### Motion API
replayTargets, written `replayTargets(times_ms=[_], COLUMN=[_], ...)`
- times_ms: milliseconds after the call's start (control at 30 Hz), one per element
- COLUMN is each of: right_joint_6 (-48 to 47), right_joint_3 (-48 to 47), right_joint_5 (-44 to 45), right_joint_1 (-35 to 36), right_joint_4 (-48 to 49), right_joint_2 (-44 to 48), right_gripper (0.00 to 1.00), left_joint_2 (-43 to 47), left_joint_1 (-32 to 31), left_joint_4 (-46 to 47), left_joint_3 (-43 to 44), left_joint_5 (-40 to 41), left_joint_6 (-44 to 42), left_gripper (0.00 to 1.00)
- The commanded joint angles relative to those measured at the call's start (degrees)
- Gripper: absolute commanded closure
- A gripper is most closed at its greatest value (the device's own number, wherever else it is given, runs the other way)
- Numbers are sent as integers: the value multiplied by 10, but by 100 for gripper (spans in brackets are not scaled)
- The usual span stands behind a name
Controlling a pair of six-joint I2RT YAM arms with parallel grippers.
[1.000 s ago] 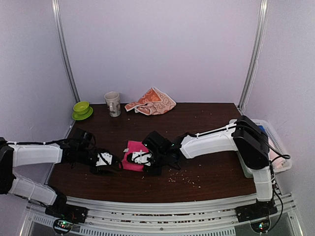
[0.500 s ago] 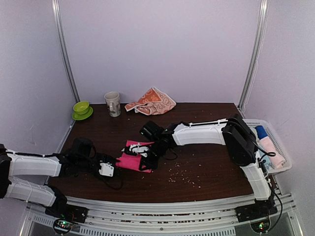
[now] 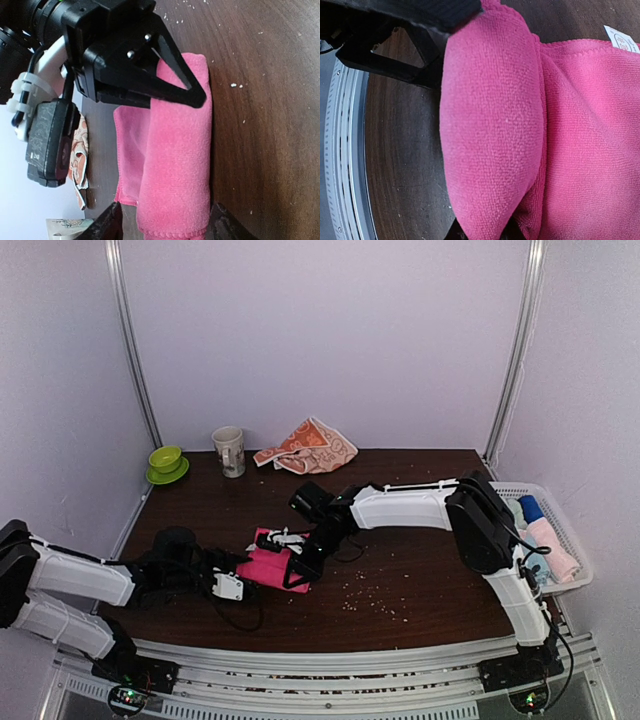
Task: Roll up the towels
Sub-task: Roll the towel at the center of the board.
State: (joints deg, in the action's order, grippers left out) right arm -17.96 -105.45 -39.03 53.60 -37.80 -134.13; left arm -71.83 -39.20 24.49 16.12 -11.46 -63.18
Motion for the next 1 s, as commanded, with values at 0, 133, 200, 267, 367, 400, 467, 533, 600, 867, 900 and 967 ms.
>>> replayTargets(times_ms=[0, 133, 200, 267, 367, 400, 467, 533, 600, 867, 900, 967], right_joint_6=[7, 5, 4, 1, -1, -1, -4, -6, -7, -13, -16, -19], right_joint_3=[13, 15, 16, 16, 13, 11, 9, 9, 9, 6, 6, 14], right_joint_5=[-14, -21, -24, -30, -40, -42, -49, -56, -57, -60, -58, -50], right_joint_1=[0, -1, -3, -3, -3, -4, -5, -5, -5, -8, -9, -10], right_joint_4=[-75, -75, -77, -80, -82, -84, -88, -90, -92, -98, -99, -95], right_joint_2=[-39, -39, -39, -39, -39, -39, -39, -39, -38, -33, -28, -12], right_gripper=[97, 97, 97, 97, 97, 96, 95, 94, 92, 84, 81, 74], left_joint_2=[-34, -54, -61, -71, -89, -95, -103, -110, -114, -112, -110, -101], left_joint_1=[-7, -10, -10, -11, -13, -13, -15, -17, -18, -22, -22, -22], left_joint_4=[43, 47, 55, 63, 70, 72, 72, 71, 69, 20, 5, -41], left_joint_3=[7, 4, 1, 1, 4, 5, 6, 7, 6, 15, 20, 34], left_joint_5=[27, 40, 47, 57, 66, 68, 70, 71, 73, 63, 61, 55], left_joint_6=[6, -5, -5, -3, 1, 2, 1, -1, -3, -4, -3, -1], left_gripper=[40, 42, 43, 43, 47, 48, 52, 59, 70, 100, 100, 100])
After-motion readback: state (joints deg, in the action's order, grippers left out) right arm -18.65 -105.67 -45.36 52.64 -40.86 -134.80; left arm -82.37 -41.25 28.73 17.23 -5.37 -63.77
